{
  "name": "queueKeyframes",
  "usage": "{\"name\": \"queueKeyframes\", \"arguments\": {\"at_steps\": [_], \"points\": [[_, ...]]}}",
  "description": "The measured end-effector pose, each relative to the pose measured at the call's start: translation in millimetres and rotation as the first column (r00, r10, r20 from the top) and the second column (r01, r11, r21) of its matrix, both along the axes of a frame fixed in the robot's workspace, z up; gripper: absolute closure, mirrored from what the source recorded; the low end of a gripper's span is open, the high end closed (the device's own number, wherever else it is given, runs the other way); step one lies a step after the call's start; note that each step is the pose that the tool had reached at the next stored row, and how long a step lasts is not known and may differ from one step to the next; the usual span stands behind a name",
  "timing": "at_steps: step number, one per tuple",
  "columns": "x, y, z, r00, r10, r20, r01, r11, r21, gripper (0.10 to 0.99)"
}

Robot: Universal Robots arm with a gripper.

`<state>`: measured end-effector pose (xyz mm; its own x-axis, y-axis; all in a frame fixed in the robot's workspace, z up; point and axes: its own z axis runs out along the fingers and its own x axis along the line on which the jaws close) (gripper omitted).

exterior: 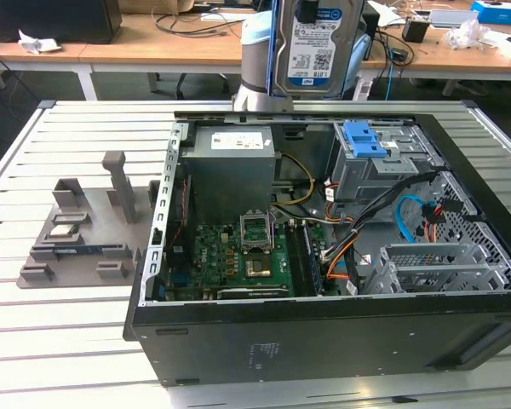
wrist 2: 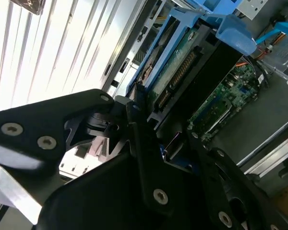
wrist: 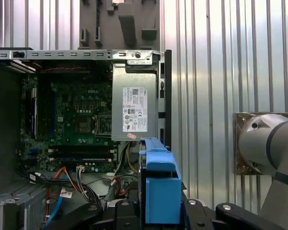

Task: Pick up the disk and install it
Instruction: 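Pick up the disk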

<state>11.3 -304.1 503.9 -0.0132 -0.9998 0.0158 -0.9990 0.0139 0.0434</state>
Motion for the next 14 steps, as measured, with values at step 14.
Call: {"name": "queueKeyframes", "arguments": {"at_steps": [14], "points": [[0.0,-46.2,-0.9,1.0000,0.000,0.0000,0.000,1.0000,0.000,0.718]]}}
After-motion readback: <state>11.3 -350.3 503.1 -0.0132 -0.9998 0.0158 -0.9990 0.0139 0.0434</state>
